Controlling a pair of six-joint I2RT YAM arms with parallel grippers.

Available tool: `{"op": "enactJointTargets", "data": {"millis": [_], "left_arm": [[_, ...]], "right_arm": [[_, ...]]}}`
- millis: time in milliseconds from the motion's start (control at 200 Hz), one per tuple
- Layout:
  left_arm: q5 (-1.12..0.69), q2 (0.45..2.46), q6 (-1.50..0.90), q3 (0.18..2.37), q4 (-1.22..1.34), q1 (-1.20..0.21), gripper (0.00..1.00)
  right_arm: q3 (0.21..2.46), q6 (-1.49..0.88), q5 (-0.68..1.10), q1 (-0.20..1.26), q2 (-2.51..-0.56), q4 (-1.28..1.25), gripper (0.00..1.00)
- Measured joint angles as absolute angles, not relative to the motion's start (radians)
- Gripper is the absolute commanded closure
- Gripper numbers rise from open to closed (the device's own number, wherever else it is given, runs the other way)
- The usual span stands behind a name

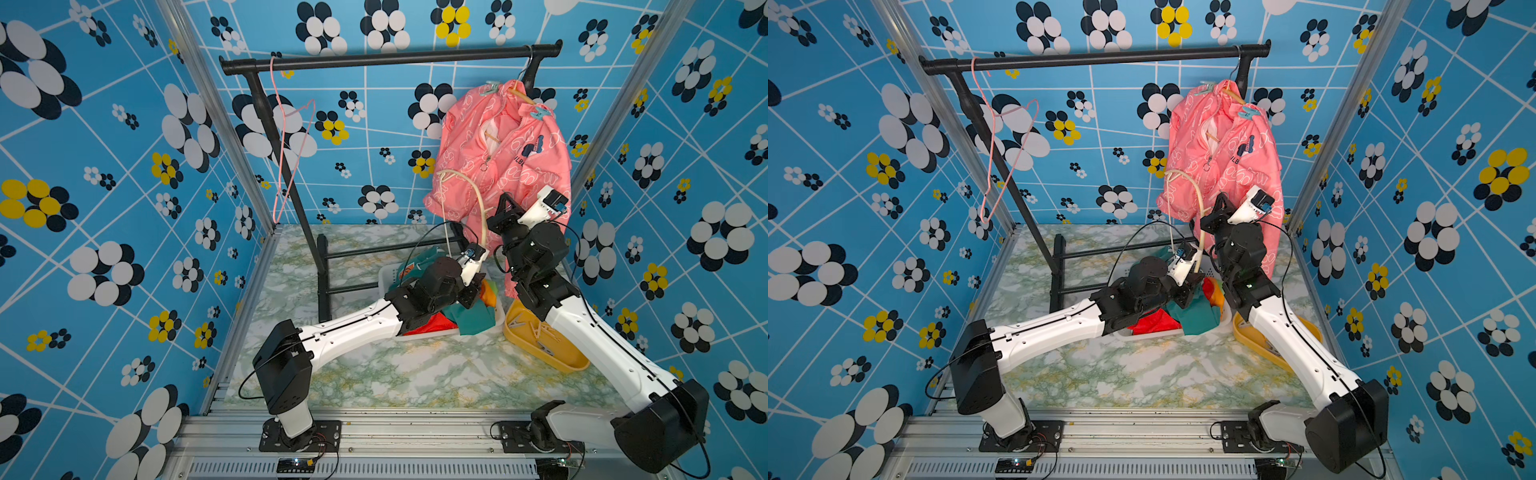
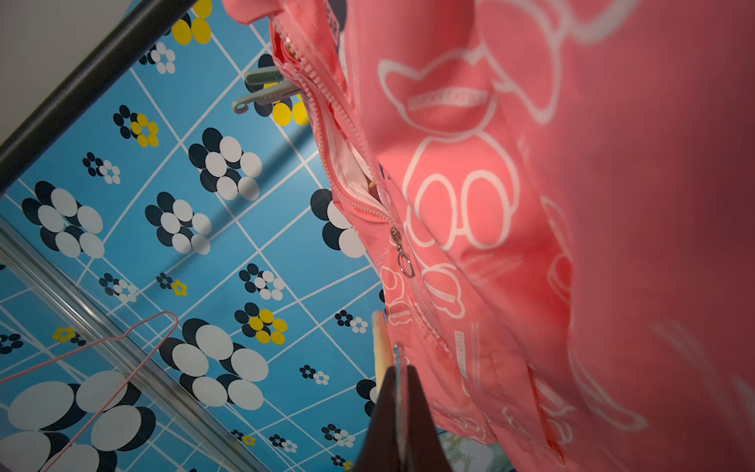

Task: Remove the clothespins securing jackets to the hanger
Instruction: Place the hanger at the clothesline.

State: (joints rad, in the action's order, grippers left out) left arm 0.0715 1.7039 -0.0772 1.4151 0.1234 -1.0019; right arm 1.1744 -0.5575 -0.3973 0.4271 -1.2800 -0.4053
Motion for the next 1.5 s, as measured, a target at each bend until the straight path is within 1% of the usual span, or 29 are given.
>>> {"op": "enactJointTargets", "data": {"millis": [90, 170, 190, 240, 330, 500, 635, 820, 994, 1124, 1304, 1499], "left_arm": [[0.089, 1.700, -0.068, 1.414, 0.118, -1.002, 1.00], [0.107, 1.686, -0.058, 1.402, 0.105, -1.002, 1.00], [0.113, 1.679, -0.057, 1.396, 0.100, -0.999, 1.00], [0.121, 1.660, -0.055, 1.386, 0.085, -0.994, 1.00], [0.130, 1.622, -0.055, 1.371, 0.067, -0.973, 1.00], [0.152, 1.571, -0.027, 1.370, 0.051, -0.915, 1.00], [0.159, 1.536, -0.002, 1.375, 0.041, -0.869, 1.00], [0.152, 1.428, -0.015, 1.370, 0.032, -0.820, 1.00], [0.124, 1.262, -0.041, 1.307, 0.072, -0.820, 1.00], [0.164, 1.196, -0.021, 1.298, 0.093, -0.820, 1.00], [0.282, 1.212, 0.075, 1.319, 0.149, -0.797, 1.00], [0.336, 1.353, 0.102, 1.476, 0.187, -0.688, 1.00]], "right_arm": [[1.172, -0.532, -0.363, 0.428, -1.269, -0.404, 0.65], [1.166, -0.505, -0.331, 0.432, -1.238, -0.399, 0.49], [1.164, -0.494, -0.325, 0.432, -1.226, -0.397, 0.43], [1.156, -0.476, -0.299, 0.432, -1.186, -0.388, 0.36], [1.153, -0.442, -0.253, 0.432, -1.105, -0.362, 0.31], [1.150, -0.395, -0.180, 0.432, -0.955, -0.313, 0.30], [1.120, -0.354, -0.170, 0.432, -0.873, -0.265, 0.30], [1.065, -0.298, -0.206, 0.432, -0.800, -0.178, 0.28], [1.050, -0.263, -0.253, 0.432, -0.757, -0.121, 0.27], [1.050, -0.250, -0.264, 0.432, -0.742, -0.107, 0.27], [1.050, -0.246, -0.280, 0.432, -0.746, -0.081, 0.27], [1.050, -0.246, -0.284, 0.432, -0.752, -0.065, 0.27]]}}
